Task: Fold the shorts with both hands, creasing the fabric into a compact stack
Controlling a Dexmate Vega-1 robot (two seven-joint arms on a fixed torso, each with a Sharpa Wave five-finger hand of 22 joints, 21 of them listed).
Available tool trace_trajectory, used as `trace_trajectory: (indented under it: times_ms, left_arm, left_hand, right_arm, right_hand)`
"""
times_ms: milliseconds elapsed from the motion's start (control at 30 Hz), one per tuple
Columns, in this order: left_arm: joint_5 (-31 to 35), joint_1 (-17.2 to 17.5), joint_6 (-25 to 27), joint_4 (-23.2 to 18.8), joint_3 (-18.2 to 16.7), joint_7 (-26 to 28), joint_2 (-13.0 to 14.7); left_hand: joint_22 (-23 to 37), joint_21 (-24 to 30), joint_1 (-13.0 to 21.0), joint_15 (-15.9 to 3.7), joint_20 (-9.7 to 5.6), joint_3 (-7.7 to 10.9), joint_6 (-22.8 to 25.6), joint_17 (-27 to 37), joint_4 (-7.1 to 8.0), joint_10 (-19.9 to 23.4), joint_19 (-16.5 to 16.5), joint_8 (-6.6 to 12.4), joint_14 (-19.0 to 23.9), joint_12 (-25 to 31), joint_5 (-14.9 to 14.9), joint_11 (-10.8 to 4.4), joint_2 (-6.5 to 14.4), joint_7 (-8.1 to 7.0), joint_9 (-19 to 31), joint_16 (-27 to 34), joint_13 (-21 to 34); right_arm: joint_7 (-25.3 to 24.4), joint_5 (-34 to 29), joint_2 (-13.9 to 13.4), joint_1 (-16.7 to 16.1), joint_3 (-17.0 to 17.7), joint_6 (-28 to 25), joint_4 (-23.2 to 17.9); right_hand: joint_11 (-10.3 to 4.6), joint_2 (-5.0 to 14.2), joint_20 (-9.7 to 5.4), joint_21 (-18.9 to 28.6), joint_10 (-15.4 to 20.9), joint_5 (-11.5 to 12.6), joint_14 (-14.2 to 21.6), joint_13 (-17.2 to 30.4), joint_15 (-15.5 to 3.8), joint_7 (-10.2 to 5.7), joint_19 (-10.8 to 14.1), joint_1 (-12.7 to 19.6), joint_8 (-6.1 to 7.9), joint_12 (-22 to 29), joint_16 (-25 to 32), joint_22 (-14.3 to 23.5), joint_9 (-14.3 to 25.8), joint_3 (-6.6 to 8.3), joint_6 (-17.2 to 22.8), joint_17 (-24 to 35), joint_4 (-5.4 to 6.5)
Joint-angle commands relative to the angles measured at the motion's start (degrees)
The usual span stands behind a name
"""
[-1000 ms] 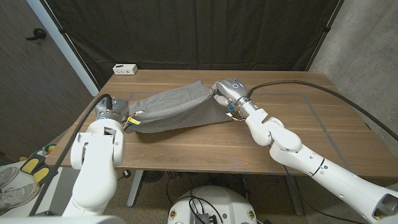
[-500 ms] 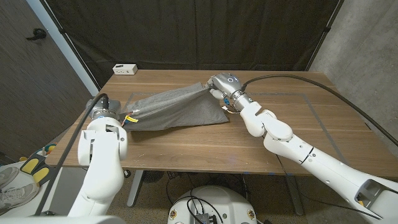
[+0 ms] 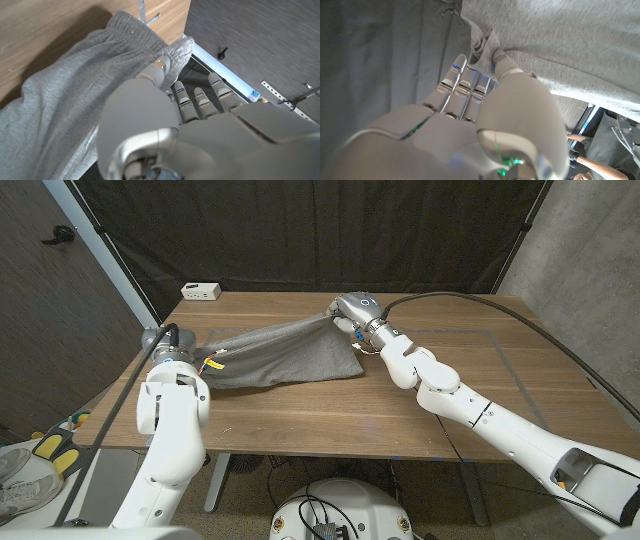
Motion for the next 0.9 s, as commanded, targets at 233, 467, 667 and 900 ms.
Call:
trace_trajectory:
  times_ms: [233, 467, 667, 900]
  left_arm:
    - [-2.75, -10.9, 0.08, 7.51, 3.62, -1.87, 6.01]
    - [-2.77, -15.2, 0.91, 11.18, 5.55, -4.07, 8.01]
    - [-3.56, -17.6, 2.54, 13.99, 6.82, -4.64, 9.38]
    - [-4.84, -19.92, 4.27, 16.82, 8.42, -4.96, 10.93]
  left_hand:
    - [0.37, 0.57, -0.31, -0.5, -0.78, -0.88, 2.39, -0.05, 1.15, -0.42, -0.11, 0.42, 0.09, -0.2, -0.87, -0.54, -0.28, 1.61, -0.31, 0.29, 0.23]
    - [0.47, 0.72, -0.16, -0.6, -0.8, -0.85, 2.72, -0.2, 0.76, -0.39, -0.24, 0.53, 0.19, -0.11, -1.21, -0.6, -0.51, 1.87, -0.53, 0.25, 0.26]
    - [0.54, 0.86, -0.12, -0.67, -0.87, -0.82, 3.01, -0.24, 0.6, -0.36, -0.32, 0.61, 0.21, -0.04, -1.45, -0.59, -0.49, 1.87, -0.72, 0.23, 0.28]
    - [0.64, 1.14, -0.04, -1.0, -1.26, -0.25, 4.0, -0.33, 0.12, 0.01, -0.26, 0.92, 0.44, 0.16, -1.45, -0.93, -0.84, 1.88, -1.06, 0.13, 0.29]
  right_arm:
    - [-2.63, 2.07, 3.32, 6.49, -3.06, 3.05, 9.38]
    - [-3.1, 3.2, 5.85, 10.91, -5.18, 5.45, 15.86]
    - [-4.04, 3.33, 7.51, 13.89, -6.99, 6.41, 20.37]
    - [-5.47, 4.31, 9.91, 17.5, -9.22, 8.58, 26.64]
  right_hand:
    - [-0.27, -0.43, -0.23, 0.51, 0.16, 0.22, 0.56, 0.05, -8.05, -0.11, -0.42, -0.19, -0.37, -0.06, -0.2, -0.01, 0.06, 0.35, 0.27, 0.35, 0.03]
    - [-0.21, -0.47, -0.27, 0.6, -0.02, 0.21, 0.62, 0.06, -8.1, -0.2, -0.46, -0.26, -0.49, -0.18, -0.32, -0.02, 0.07, 0.37, 0.21, 0.51, 0.04]
    - [-0.29, -0.45, -0.27, 0.69, 0.1, 0.22, 0.67, 0.07, -8.18, -0.28, -0.46, -0.2, -0.56, -0.18, -0.39, -0.03, 0.08, 0.44, 0.2, 0.65, -0.01]
    - [-0.42, -0.45, -0.32, 0.8, 0.04, 0.2, 0.62, 0.07, -8.12, -0.24, -0.46, -0.29, -0.62, -0.26, -0.58, -0.04, 0.1, 0.47, 0.25, 0.79, 0.03]
